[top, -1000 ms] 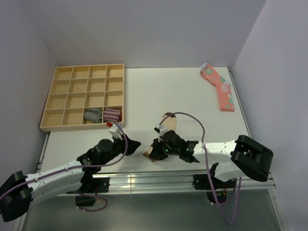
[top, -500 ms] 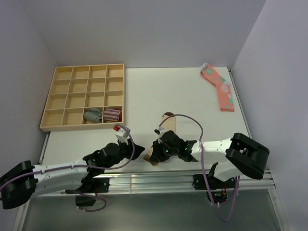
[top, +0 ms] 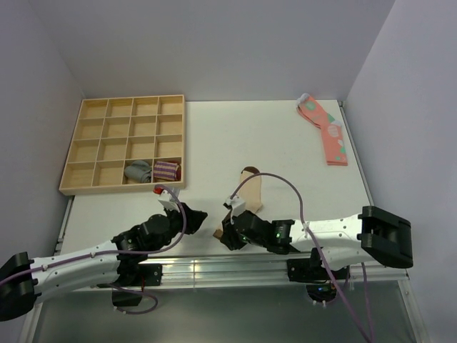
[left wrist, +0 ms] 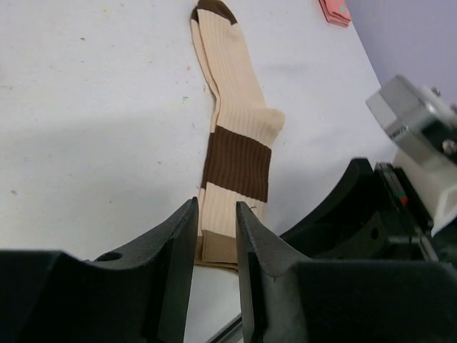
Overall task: Roll the socks
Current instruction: Roll the sock at the center of the board.
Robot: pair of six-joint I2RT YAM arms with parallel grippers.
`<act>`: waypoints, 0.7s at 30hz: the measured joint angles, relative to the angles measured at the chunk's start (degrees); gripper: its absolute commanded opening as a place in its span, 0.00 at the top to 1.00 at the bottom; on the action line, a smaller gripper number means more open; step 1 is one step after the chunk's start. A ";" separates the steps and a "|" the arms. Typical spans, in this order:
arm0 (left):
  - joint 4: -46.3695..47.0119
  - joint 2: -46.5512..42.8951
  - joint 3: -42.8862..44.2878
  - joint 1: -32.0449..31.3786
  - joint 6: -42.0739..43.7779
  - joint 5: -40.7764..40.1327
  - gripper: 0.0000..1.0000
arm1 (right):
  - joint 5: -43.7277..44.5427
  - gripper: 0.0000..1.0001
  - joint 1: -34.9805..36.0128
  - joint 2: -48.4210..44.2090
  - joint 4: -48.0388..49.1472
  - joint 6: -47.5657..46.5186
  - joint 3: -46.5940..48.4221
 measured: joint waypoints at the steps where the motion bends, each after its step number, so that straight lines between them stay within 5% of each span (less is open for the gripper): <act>1: -0.94 -0.68 0.00 0.00 -0.50 -0.74 0.65 | 1.81 0.64 1.29 0.57 -0.68 -0.20 0.46; 21: -6.73 -3.65 0.00 -0.02 -2.91 -5.55 0.64 | 22.21 0.57 12.07 11.23 -7.17 -0.37 6.71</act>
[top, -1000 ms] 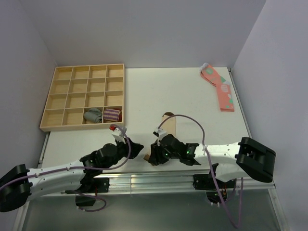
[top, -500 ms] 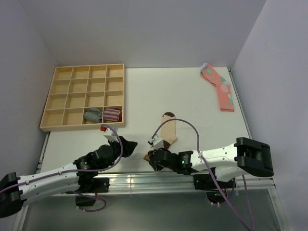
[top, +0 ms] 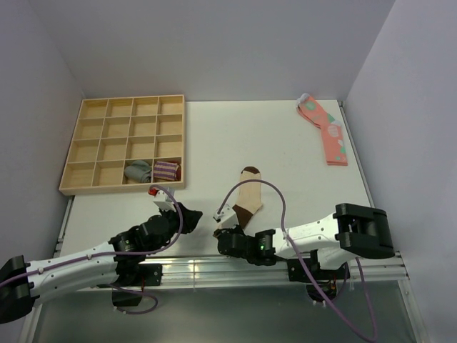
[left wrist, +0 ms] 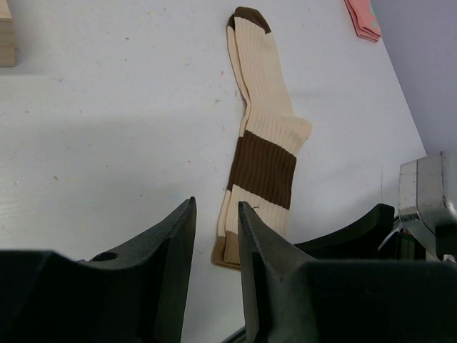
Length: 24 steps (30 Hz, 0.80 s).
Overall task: Roll the socks
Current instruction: Roll the sock at the center of the board.
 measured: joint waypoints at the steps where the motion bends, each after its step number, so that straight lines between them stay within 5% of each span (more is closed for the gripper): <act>1: 0.00 0.07 0.00 -0.02 0.00 0.00 0.64 | 0.33 0.57 0.20 0.00 -0.26 0.00 0.09; 24: 0.04 0.50 0.00 -0.02 -1.05 0.00 0.63 | 5.79 0.58 3.48 6.64 -3.58 0.04 4.48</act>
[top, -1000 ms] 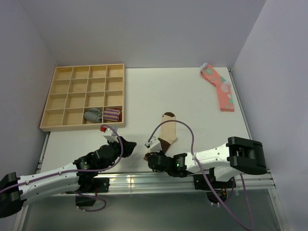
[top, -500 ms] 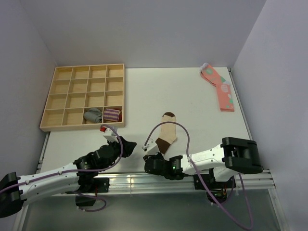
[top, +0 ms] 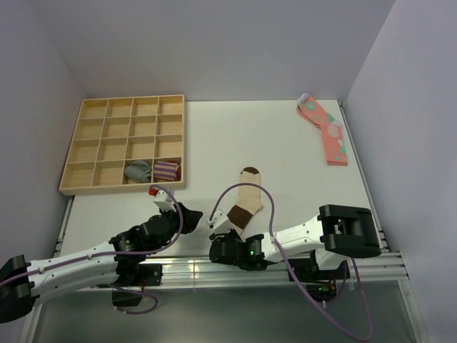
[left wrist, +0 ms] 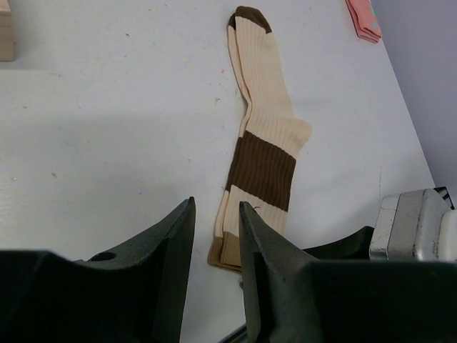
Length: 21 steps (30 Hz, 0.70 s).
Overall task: Roll the socks
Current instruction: Roll the sock at the center of the board.
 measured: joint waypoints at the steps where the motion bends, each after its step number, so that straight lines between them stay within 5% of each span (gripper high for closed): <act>1: 0.00 0.02 0.00 0.00 0.00 0.00 0.63 | 0.20 0.59 0.11 0.07 -0.02 0.09 0.02; 21: 1.92 6.86 0.02 0.00 0.02 0.22 0.59 | -1.73 0.77 -0.83 -3.52 8.22 1.86 -5.77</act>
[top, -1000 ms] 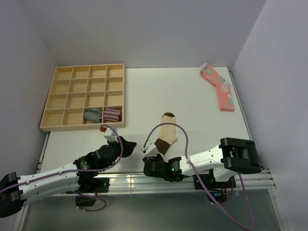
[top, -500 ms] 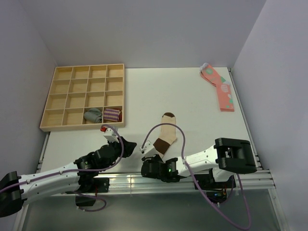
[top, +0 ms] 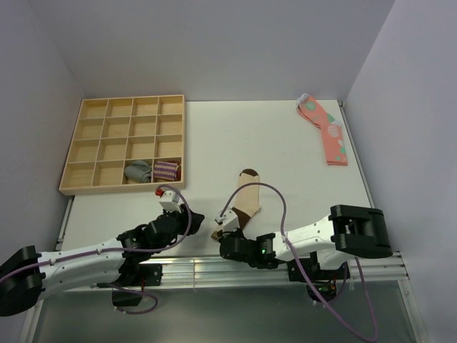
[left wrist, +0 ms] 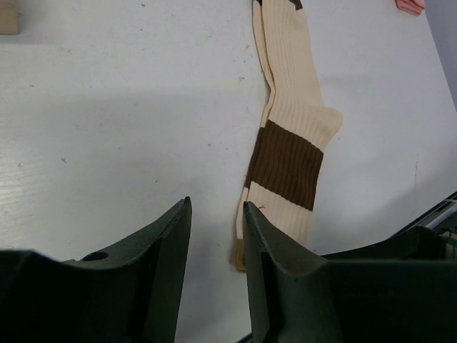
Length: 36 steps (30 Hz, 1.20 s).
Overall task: Roll the socks
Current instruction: Roll the sock at the center of the board.
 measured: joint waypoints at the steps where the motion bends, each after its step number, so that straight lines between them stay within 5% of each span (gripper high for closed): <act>1: 0.13 0.52 0.02 0.00 0.04 0.13 0.59 | -1.79 0.77 -0.57 -1.18 1.18 -0.02 -1.18; 19: 14.69 9.57 0.15 -1.97 4.63 6.29 0.61 | -35.08 0.79 -17.11 -10.91 5.07 -0.35 -7.61; 36: 30.71 19.87 -3.15 -6.58 7.80 9.86 0.58 | -48.19 0.80 -26.73 -7.34 6.05 2.64 -7.56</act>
